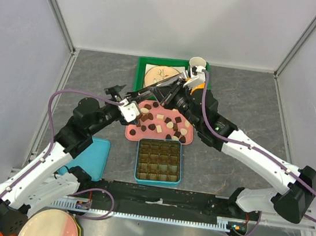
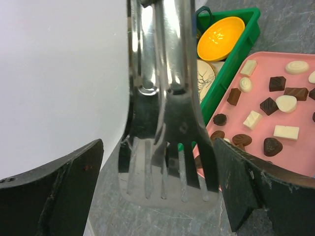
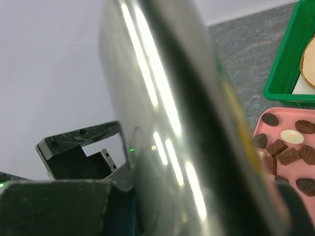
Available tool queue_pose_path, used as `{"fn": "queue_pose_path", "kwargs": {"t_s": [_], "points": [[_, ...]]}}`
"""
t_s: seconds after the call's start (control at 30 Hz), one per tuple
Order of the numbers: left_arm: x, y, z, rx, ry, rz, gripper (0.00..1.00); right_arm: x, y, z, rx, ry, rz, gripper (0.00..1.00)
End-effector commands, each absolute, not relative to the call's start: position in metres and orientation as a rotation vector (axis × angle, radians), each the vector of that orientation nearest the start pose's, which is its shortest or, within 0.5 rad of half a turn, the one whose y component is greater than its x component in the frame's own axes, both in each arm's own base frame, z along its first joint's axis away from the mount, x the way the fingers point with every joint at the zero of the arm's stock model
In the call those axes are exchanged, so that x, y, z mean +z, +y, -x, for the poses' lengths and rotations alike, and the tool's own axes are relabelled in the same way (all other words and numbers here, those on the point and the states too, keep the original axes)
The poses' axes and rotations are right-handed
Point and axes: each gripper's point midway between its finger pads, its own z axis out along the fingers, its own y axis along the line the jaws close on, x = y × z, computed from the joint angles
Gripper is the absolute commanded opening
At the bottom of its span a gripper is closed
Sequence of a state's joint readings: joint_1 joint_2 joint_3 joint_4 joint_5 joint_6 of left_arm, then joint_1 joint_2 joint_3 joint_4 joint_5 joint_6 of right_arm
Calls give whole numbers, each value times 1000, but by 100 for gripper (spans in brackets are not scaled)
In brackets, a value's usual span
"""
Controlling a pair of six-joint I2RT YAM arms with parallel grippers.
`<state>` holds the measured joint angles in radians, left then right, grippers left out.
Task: Pack the chocolate
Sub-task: Adjust the clamp.
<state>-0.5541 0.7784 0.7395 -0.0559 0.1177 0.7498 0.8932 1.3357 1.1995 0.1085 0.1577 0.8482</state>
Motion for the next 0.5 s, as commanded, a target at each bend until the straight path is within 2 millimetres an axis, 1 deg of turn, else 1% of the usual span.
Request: {"fn": "queue_pose_path", "kwargs": {"t_s": [0.0, 0.03, 0.1, 0.13, 0.17, 0.2, 0.27, 0.37, 0.4, 0.43, 0.47], "points": [[341, -168, -277, 58, 1151, -1040, 99, 371, 352, -277, 1228, 1713, -114, 0], [346, -167, -274, 47, 1147, -1031, 99, 369, 352, -278, 1221, 1714, -117, 0], [341, -168, -270, 36, 1147, -1049, 99, 368, 352, -279, 1217, 1718, -120, 0], [342, -166, -267, 43, 1134, -1050, 99, 368, 352, -279, 1219, 1719, -120, 0], [341, -164, -268, 57, 1131, -1049, 99, 371, 353, -278, 1229, 1714, -122, 0], [333, -163, -270, 78, 1136, -1063, 99, 371, 354, -279, 1233, 1714, -124, 0], [331, -159, -274, 110, 1143, -1054, 99, 375, 355, -277, 1249, 1709, -119, 0], [326, -159, -279, 125, 1159, -1056, 99, 376, 356, -275, 1261, 1713, -113, 0], [326, -159, -280, 124, 1162, -1055, 99, 375, 356, -274, 1264, 1717, -115, 0], [335, -160, -281, 131, 1137, -1033, 99, 374, 355, -273, 1265, 1721, -114, 0], [335, -160, -282, 133, 1134, -1031, 99, 372, 356, -272, 1266, 1728, -113, 0]]}}
